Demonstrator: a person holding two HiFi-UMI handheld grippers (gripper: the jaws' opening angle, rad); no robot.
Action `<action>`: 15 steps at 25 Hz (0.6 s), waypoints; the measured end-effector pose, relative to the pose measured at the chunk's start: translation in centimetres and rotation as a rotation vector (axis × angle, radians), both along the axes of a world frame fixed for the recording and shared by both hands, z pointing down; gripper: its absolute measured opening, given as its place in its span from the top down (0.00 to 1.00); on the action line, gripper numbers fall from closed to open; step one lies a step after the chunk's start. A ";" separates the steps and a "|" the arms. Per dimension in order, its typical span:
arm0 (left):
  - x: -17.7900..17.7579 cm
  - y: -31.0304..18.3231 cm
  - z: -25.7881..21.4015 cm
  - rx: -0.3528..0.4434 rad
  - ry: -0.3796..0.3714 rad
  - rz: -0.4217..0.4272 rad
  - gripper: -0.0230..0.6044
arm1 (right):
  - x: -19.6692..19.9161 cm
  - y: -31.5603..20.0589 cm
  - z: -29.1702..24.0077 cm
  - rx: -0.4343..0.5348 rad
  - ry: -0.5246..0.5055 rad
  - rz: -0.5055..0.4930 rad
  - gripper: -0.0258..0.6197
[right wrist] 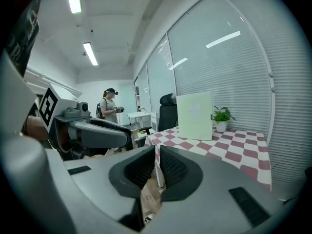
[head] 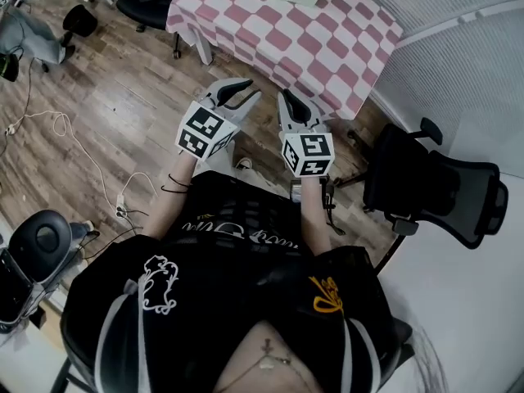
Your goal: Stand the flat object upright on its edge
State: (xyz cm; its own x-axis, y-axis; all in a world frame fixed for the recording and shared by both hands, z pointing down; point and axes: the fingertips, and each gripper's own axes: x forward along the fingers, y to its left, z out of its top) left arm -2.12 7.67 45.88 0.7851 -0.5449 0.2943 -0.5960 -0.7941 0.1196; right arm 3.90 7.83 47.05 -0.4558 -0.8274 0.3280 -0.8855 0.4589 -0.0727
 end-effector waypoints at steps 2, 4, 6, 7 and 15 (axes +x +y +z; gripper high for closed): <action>0.2 1.4 0.2 -0.003 -0.007 -0.009 0.79 | 0.2 1.3 -0.1 0.004 -0.003 -0.008 0.91; 0.5 2.5 0.2 0.000 -0.012 -0.014 0.79 | 0.3 2.4 -0.2 0.010 -0.003 -0.017 0.91; 0.8 3.4 0.0 0.006 -0.016 -0.014 0.79 | 0.3 3.4 -0.3 0.018 -0.002 -0.028 0.91; 0.9 3.8 0.0 0.010 -0.020 -0.014 0.79 | 0.3 3.8 -0.4 0.023 -0.001 -0.032 0.91; 1.2 5.6 -0.6 0.033 -0.044 -0.008 0.79 | 0.4 5.1 -0.9 0.045 -0.007 -0.042 0.92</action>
